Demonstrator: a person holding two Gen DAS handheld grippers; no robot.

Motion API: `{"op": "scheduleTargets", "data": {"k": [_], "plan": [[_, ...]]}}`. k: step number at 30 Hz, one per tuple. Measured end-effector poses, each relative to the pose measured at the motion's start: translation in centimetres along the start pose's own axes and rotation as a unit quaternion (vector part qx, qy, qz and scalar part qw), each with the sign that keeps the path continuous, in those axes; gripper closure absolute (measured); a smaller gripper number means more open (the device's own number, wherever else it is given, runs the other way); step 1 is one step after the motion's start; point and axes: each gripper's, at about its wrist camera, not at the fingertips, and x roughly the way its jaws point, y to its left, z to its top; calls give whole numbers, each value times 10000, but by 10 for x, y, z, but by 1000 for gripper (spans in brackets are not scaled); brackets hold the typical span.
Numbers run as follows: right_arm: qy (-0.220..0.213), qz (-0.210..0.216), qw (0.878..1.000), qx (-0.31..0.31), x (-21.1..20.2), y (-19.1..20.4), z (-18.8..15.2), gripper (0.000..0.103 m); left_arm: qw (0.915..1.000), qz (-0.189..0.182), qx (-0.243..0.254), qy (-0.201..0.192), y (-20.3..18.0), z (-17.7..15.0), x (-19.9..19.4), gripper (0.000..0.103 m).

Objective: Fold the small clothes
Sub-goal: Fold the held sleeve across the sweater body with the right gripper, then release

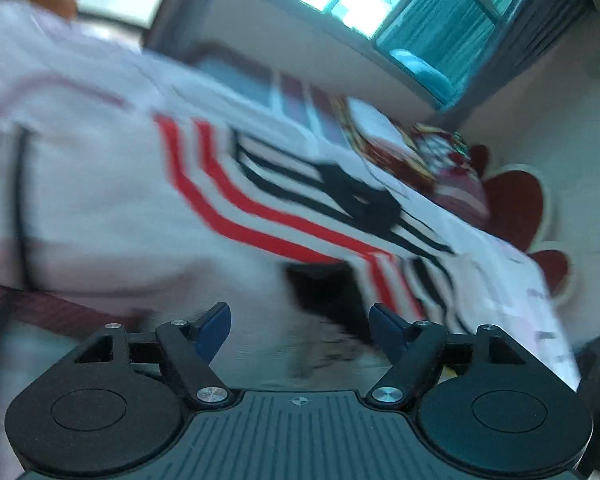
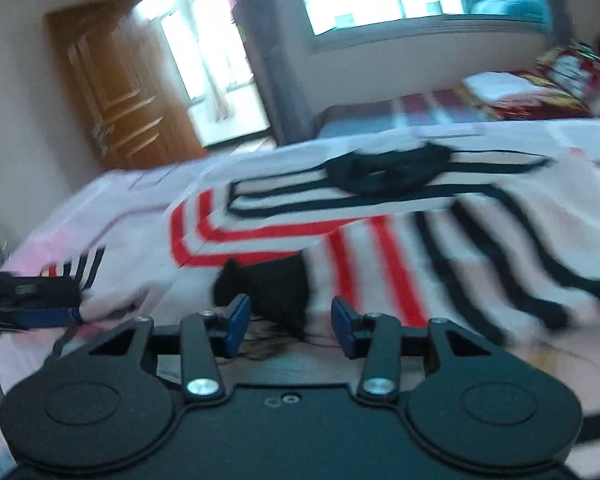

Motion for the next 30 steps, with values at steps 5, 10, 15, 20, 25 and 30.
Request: {"op": "scheduleTargets", "data": {"k": [5, 10, 15, 20, 25, 30], "plan": [[-188, -235, 9971, 696, -36, -48, 0, 59, 9962, -384, -667, 411, -11, 4, 60, 26], [-415, -307, 9794, 1954, -56, -114, -5, 57, 9989, -47, -273, 389, -30, 9, 91, 97], [-641, -227, 9385, 3384, -58, -188, -14, 57, 9993, 79, 16, 355, -38, 9, 97, 97], [-626, 137, 9131, 4028, -40, -226, -15, 85, 9992, 230, 274, 148, -46, 10, 83, 97], [-732, 59, 9364, 3431, -48, -218, 4, 95, 9965, 458, 700, -22, -44, 10, 67, 97], [-280, -167, 9510, 3074, -24, -222, -7, 99, 9919, 777, 1005, 38, -49, -1, 77, 97]]}}
